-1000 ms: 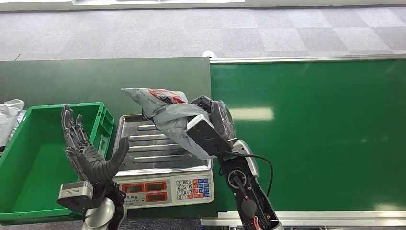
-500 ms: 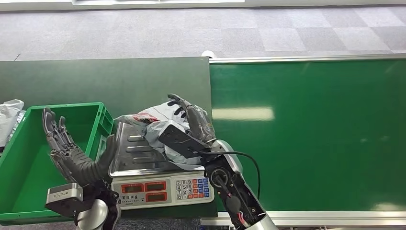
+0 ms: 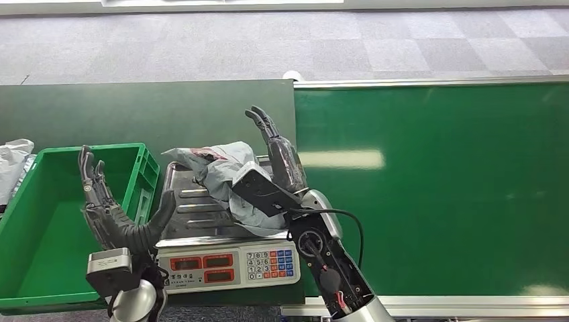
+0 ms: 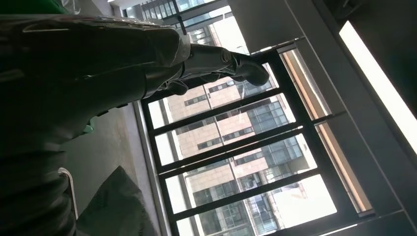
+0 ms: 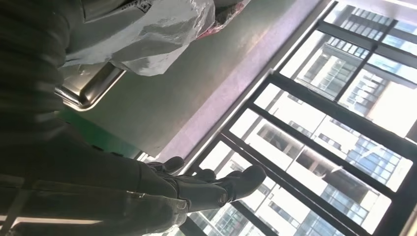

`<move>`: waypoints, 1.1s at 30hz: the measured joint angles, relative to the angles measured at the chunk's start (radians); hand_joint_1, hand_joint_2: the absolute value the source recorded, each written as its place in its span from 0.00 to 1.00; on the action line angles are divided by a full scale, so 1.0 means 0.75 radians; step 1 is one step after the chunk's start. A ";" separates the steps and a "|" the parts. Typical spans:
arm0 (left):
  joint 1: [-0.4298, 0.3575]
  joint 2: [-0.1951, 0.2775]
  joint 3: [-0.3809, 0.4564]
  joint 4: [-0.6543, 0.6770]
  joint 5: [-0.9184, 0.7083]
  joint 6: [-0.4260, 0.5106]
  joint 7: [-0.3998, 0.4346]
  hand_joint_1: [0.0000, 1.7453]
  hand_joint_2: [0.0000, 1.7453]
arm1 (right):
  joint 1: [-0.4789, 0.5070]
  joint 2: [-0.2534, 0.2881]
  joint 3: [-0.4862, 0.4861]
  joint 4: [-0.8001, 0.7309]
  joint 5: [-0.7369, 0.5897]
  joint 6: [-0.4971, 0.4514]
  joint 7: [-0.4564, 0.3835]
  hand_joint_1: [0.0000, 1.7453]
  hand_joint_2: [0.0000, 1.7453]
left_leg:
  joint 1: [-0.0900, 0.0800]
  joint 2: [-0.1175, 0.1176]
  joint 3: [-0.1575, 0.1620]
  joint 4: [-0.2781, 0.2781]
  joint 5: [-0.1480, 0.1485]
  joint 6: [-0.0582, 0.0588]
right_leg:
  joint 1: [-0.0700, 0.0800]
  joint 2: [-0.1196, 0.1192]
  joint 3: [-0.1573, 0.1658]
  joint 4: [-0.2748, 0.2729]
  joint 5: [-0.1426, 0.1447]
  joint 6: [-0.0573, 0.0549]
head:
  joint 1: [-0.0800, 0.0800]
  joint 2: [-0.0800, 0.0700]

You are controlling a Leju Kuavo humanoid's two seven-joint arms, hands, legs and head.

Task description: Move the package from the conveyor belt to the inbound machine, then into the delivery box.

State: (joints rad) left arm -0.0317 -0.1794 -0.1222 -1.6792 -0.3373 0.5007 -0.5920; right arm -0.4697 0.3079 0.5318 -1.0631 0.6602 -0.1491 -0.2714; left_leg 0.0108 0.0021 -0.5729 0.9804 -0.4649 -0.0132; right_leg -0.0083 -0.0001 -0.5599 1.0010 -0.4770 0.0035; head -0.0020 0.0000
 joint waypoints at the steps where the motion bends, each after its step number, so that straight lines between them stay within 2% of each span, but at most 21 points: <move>1: -0.005 0.000 -0.010 0.010 -0.034 -0.013 0.018 0.00 1.00 | 0.005 -0.003 -0.005 -0.023 -0.020 -0.007 -0.012 0.00 1.00 | 0.000 0.000 0.000 0.000 0.000 0.000 | 0.000 0.000 0.000 0.000 0.000 0.000 | 0.000 0.000; 8: -0.030 0.000 -0.049 0.056 -0.093 -0.040 0.053 0.00 1.00 | 0.019 -0.019 -0.030 -0.146 -0.074 -0.016 -0.042 0.00 1.00 | 0.000 0.003 0.000 0.000 0.000 0.000 | 0.000 0.001 0.000 0.000 0.000 0.000 | 0.000 0.000; 16: -0.035 0.005 -0.096 0.131 -0.241 -0.156 0.153 0.00 1.00 | 0.065 -0.042 -0.076 -0.265 -0.221 -0.073 -0.138 0.00 1.00 | 0.000 0.003 0.000 0.000 0.000 0.000 | 0.000 0.001 0.000 0.000 0.000 0.000 | 0.000 0.000; 25: -0.063 0.007 -0.135 0.202 -0.320 -0.202 0.224 0.00 1.00 | 0.078 -0.044 -0.102 -0.314 -0.237 -0.082 -0.146 0.00 1.00 | 0.000 0.002 0.000 0.000 0.000 0.000 | 0.000 0.001 0.000 0.000 0.000 0.000 | 0.000 0.000; 33: -0.067 0.016 -0.157 0.268 -0.593 -0.380 0.434 0.00 1.00 | 0.145 -0.044 -0.130 -0.414 -0.279 -0.125 -0.193 0.00 1.00 | 0.000 0.002 0.000 0.000 0.000 0.000 | -0.001 0.001 0.000 0.000 0.000 0.000 | 0.000 0.000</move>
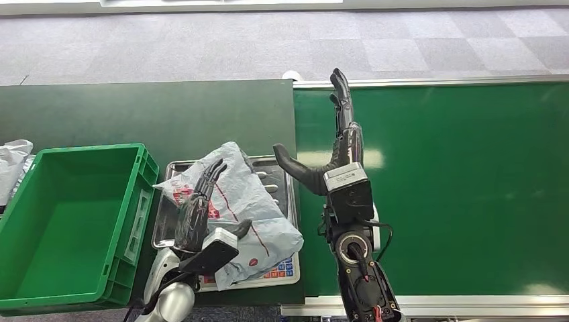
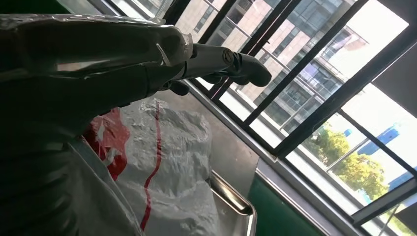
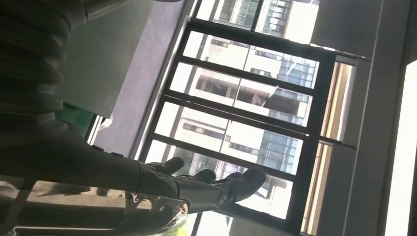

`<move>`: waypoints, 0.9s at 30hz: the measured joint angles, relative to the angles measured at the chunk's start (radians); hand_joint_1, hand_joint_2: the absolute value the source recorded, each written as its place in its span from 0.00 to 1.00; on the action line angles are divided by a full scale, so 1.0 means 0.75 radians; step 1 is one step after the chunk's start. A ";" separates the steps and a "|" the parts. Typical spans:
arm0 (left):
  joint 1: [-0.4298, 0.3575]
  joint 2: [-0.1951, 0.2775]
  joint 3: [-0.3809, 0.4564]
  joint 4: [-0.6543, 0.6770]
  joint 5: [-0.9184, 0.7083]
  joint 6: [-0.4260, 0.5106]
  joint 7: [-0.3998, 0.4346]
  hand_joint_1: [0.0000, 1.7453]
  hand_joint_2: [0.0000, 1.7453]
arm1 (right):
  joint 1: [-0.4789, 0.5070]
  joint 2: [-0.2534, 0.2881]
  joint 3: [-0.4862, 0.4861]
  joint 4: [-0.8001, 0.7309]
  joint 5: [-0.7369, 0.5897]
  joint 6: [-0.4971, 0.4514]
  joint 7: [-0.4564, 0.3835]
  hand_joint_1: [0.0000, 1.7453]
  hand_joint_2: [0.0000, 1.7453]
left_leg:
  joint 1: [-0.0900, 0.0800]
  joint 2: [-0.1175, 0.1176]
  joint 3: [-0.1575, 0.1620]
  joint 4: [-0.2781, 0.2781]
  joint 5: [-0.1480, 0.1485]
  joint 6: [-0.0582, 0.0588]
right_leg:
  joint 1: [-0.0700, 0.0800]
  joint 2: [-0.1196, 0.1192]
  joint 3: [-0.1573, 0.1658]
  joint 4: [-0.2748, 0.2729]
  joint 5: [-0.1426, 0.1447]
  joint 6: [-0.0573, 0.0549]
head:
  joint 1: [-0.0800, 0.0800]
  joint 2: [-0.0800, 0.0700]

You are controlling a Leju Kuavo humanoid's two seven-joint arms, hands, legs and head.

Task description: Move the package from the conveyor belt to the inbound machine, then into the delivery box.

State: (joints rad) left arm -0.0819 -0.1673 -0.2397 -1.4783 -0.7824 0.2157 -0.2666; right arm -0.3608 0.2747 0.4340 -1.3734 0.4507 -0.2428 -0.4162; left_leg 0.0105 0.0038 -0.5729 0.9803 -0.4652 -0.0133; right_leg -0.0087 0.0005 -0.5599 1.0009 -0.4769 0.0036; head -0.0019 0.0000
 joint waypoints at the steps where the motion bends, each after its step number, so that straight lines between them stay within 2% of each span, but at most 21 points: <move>1: 0.000 0.001 -0.003 0.015 -0.022 -0.005 0.012 0.00 1.00 | 0.011 0.000 -0.002 -0.011 -0.001 0.000 -0.005 0.00 1.00 | 0.000 0.000 0.000 0.000 0.000 0.000 | 0.000 0.000 0.000 0.000 0.000 0.000 | 0.000 0.000; 2: 0.000 0.001 -0.004 0.028 -0.035 -0.007 0.020 0.00 1.00 | 0.021 0.000 -0.004 -0.021 -0.002 -0.001 -0.009 0.00 1.00 | 0.000 0.000 0.000 0.000 0.000 0.000 | 0.000 0.000 0.000 0.000 0.000 0.000 | 0.000 0.000; 3: 0.000 0.002 -0.006 0.040 -0.045 -0.011 0.029 0.16 1.00 | 0.029 0.000 -0.006 -0.029 -0.001 -0.001 -0.012 0.00 1.00 | 0.000 0.000 0.000 0.000 0.000 0.000 | 0.000 0.000 0.000 0.000 0.000 0.000 | 0.000 0.000; 6: -0.005 0.003 -0.009 0.070 -0.094 -0.036 0.078 0.85 1.00 | 0.043 0.000 -0.011 -0.050 0.005 -0.001 -0.019 0.00 1.00 | 0.000 0.000 0.000 0.000 0.000 0.000 | 0.000 0.000 0.000 0.000 0.000 0.000 | 0.000 0.000; 7: -0.007 0.004 -0.010 0.081 -0.113 -0.046 0.093 0.94 1.00 | 0.046 0.000 -0.012 -0.055 0.008 0.001 -0.019 0.00 1.00 | 0.000 0.000 0.000 0.000 0.000 0.000 | 0.000 0.000 0.000 0.000 0.000 0.000 | 0.000 0.000; 9: -0.012 0.004 -0.011 0.104 -0.139 -0.063 0.111 0.97 1.00 | 0.048 0.000 -0.015 -0.063 0.015 0.008 -0.019 0.00 1.00 | 0.000 0.000 0.000 0.000 0.000 0.000 | 0.000 0.000 0.000 0.000 0.000 0.000 | 0.000 0.000; 18: -0.044 0.004 -0.008 0.180 -0.176 -0.092 0.117 0.90 1.00 | 0.058 0.000 -0.024 -0.065 0.010 0.033 -0.024 0.00 1.00 | 0.000 -0.001 0.001 0.000 0.000 0.000 | 0.000 0.000 0.001 0.000 0.000 0.000 | 0.000 0.000; 27: -0.082 0.004 -0.007 0.222 -0.212 -0.096 0.138 0.91 1.00 | 0.063 0.000 -0.030 -0.065 0.003 0.043 -0.034 0.00 1.00 | 0.000 -0.002 0.002 0.000 0.000 0.000 | 0.000 0.000 0.003 0.000 0.000 0.000 | -0.001 0.000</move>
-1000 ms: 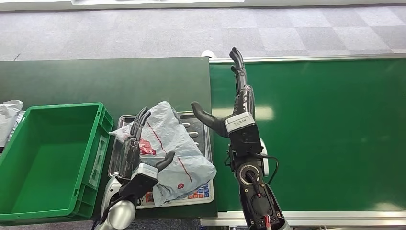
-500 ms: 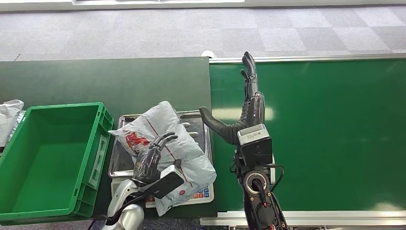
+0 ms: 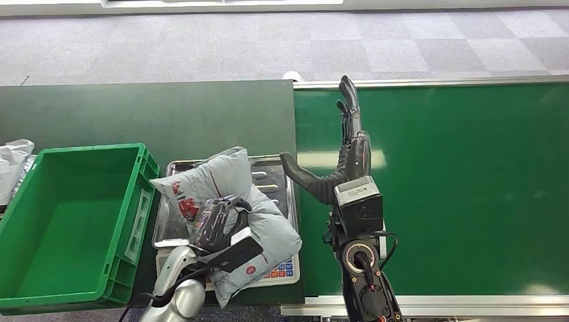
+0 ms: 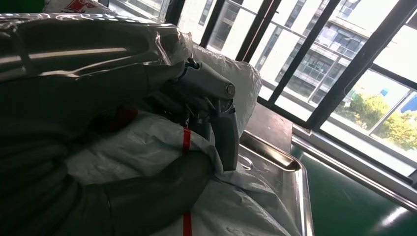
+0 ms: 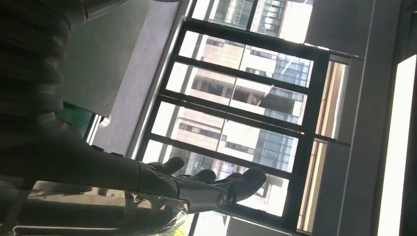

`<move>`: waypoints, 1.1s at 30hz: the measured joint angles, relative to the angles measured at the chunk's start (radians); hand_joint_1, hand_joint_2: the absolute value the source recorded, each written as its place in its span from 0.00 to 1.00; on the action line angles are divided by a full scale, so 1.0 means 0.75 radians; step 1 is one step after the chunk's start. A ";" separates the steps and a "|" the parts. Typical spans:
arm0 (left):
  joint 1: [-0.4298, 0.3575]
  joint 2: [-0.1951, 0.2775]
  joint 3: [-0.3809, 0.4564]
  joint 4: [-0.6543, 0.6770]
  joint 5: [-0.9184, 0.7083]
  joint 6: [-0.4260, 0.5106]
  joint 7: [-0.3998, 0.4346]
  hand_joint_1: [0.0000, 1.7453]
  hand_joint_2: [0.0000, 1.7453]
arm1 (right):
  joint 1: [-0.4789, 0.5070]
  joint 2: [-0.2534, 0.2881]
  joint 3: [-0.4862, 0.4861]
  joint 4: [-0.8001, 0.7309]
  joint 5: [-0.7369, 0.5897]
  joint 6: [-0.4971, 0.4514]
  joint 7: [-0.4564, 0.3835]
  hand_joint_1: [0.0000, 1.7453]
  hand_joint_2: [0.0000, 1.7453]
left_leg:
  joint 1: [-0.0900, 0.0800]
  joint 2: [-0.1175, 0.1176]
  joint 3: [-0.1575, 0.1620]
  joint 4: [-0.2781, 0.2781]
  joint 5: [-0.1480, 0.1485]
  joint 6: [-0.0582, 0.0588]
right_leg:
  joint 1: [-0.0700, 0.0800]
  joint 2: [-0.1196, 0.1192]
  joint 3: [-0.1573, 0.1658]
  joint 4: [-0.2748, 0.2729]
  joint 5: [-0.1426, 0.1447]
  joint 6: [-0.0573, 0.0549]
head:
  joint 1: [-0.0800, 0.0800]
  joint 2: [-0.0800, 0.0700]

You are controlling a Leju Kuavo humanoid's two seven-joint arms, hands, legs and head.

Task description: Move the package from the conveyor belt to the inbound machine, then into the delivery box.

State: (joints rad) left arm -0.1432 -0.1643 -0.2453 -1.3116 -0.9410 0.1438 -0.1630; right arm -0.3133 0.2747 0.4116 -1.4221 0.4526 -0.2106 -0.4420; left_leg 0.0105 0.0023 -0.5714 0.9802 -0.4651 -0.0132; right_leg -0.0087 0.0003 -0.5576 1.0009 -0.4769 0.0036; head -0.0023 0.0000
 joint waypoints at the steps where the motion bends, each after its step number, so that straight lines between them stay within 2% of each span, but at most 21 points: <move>1: -0.002 0.000 0.000 0.002 0.000 0.000 0.000 0.91 1.00 | 0.000 0.000 0.000 0.000 0.000 0.000 0.000 0.00 1.00 | 0.000 0.000 0.000 0.000 0.000 0.000 | 0.000 0.000 0.000 0.000 0.000 0.000 | 0.000 0.000; 8: -0.006 -0.001 0.000 0.011 0.001 0.005 -0.003 0.97 1.00 | 0.001 0.000 -0.002 0.000 0.000 0.000 -0.001 0.00 1.00 | 0.000 0.000 0.000 0.000 0.000 0.000 | 0.000 0.000 0.000 0.000 0.000 0.000 | 0.000 0.000; 11: -0.003 -0.005 0.004 0.013 0.038 0.054 -0.051 1.00 1.00 | 0.002 0.000 -0.002 0.000 0.000 0.001 -0.001 0.00 1.00 | 0.000 0.000 0.000 0.000 0.000 0.000 | 0.000 0.000 0.000 0.000 0.000 0.000 | 0.000 0.000; 14: 0.023 -0.020 0.030 -0.018 0.258 0.126 -0.165 1.00 1.00 | 0.006 -0.001 -0.003 0.001 0.000 -0.001 -0.003 0.00 1.00 | 0.000 0.001 0.000 0.000 0.000 0.000 | 0.000 0.000 0.000 0.000 0.000 0.000 | 0.000 0.000; 18: 0.082 -0.029 0.061 -0.178 0.602 0.263 -0.303 1.00 1.00 | 0.008 -0.004 -0.003 0.012 -0.004 -0.017 -0.015 0.00 1.00 | 0.000 0.002 -0.001 0.000 0.000 0.000 | 0.000 0.000 -0.001 0.000 0.000 0.000 | 0.000 0.000; 24: 0.164 -0.029 0.094 -0.400 0.820 0.362 -0.393 1.00 1.00 | 0.007 -0.006 -0.002 0.058 -0.030 -0.038 -0.034 0.00 1.00 | 0.000 0.001 -0.002 0.000 0.000 0.000 | 0.000 0.000 -0.002 0.000 -0.001 0.000 | 0.000 0.000; 28: 0.188 -0.026 0.119 -0.461 0.843 0.409 -0.439 1.00 1.00 | 0.002 -0.006 0.001 0.096 -0.045 -0.043 -0.040 0.00 1.00 | 0.000 0.000 -0.002 0.000 0.000 0.000 | 0.000 0.000 -0.002 0.000 0.000 0.000 | 0.000 0.000; 33: 0.147 -0.001 0.139 -0.526 0.701 0.484 -0.454 1.00 1.00 | -0.022 -0.006 0.001 0.151 -0.067 -0.044 -0.054 0.00 1.00 | 0.000 0.000 -0.002 0.000 0.000 0.000 | 0.000 0.000 -0.002 0.000 0.000 0.000 | 0.000 0.000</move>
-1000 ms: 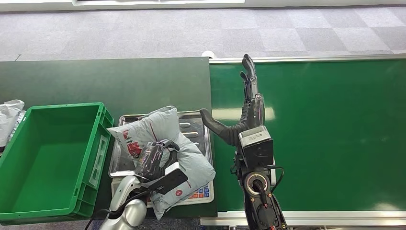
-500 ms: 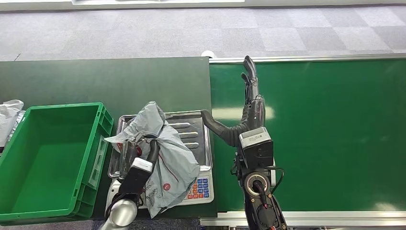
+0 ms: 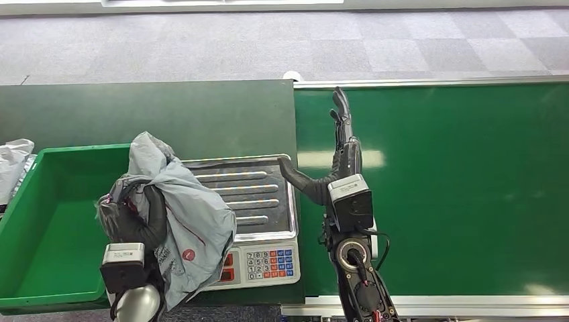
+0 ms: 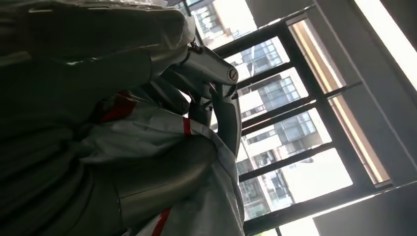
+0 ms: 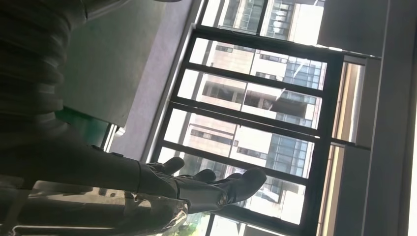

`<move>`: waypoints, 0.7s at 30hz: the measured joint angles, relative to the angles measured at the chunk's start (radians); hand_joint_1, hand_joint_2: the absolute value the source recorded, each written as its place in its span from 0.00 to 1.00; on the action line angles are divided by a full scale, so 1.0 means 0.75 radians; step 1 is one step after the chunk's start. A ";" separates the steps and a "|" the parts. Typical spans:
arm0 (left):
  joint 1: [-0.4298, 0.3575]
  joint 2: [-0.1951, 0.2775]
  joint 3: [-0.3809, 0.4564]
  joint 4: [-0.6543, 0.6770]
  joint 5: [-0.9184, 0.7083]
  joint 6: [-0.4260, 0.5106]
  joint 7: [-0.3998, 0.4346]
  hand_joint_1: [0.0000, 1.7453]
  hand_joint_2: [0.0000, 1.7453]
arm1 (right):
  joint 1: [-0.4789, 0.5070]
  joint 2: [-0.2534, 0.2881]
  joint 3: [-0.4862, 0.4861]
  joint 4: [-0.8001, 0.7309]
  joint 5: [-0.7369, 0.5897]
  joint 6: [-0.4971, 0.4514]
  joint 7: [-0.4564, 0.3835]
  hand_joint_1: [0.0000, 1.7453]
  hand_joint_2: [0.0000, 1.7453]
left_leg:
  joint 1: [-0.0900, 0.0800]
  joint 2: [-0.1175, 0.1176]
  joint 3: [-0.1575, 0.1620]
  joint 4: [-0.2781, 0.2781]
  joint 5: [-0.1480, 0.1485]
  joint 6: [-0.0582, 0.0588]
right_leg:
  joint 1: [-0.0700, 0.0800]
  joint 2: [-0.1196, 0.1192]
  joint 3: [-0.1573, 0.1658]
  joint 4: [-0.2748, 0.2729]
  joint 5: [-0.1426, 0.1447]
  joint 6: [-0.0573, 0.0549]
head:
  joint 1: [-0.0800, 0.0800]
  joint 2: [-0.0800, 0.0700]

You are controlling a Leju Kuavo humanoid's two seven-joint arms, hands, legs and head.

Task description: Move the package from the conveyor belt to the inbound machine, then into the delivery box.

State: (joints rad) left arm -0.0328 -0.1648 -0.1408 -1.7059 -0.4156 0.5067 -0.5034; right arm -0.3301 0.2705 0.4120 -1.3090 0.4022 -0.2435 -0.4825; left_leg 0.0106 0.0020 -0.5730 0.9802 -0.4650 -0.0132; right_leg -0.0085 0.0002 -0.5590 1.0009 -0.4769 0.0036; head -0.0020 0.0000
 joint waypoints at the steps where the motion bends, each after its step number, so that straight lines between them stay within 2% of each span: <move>1: -0.021 0.010 0.005 -0.013 -0.029 0.010 0.004 1.00 1.00 | -0.006 0.000 0.000 0.010 -0.003 0.000 -0.003 0.00 1.00 | 0.000 0.000 0.000 0.000 0.000 0.000 | 0.000 0.000 0.000 0.000 0.000 0.000 | 0.000 0.000; 12: -0.156 0.085 0.046 -0.077 -0.130 0.088 0.015 1.00 1.00 | -0.027 0.000 -0.001 0.079 -0.033 -0.011 -0.018 0.00 1.00 | 0.000 0.000 -0.001 0.000 0.000 0.000 | 0.000 0.000 -0.001 0.000 0.000 0.000 | 0.000 0.000; 17: -0.282 0.156 0.126 -0.074 -0.145 0.117 0.066 1.00 1.00 | -0.033 -0.002 -0.002 0.126 -0.073 -0.035 -0.047 0.00 1.00 | 0.001 0.001 0.000 0.000 0.001 0.000 | 0.001 0.000 -0.001 0.000 0.000 0.000 | 0.000 0.000; 21: -0.365 0.222 0.209 -0.031 -0.171 0.090 0.150 1.00 1.00 | -0.035 -0.011 -0.003 0.160 -0.103 -0.059 -0.064 0.00 1.00 | 0.001 0.001 0.000 0.000 0.001 -0.001 | 0.001 0.000 -0.001 0.000 0.000 0.000 | 0.000 0.000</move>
State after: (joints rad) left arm -0.3065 0.0019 0.0163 -1.7295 -0.5436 0.5744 -0.3905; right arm -0.3561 0.2622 0.4096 -1.1890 0.3248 -0.2874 -0.5308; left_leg 0.0113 0.0026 -0.5729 0.9801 -0.4640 -0.0141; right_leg -0.0078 0.0003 -0.5596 1.0012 -0.4768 0.0034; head -0.0019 0.0000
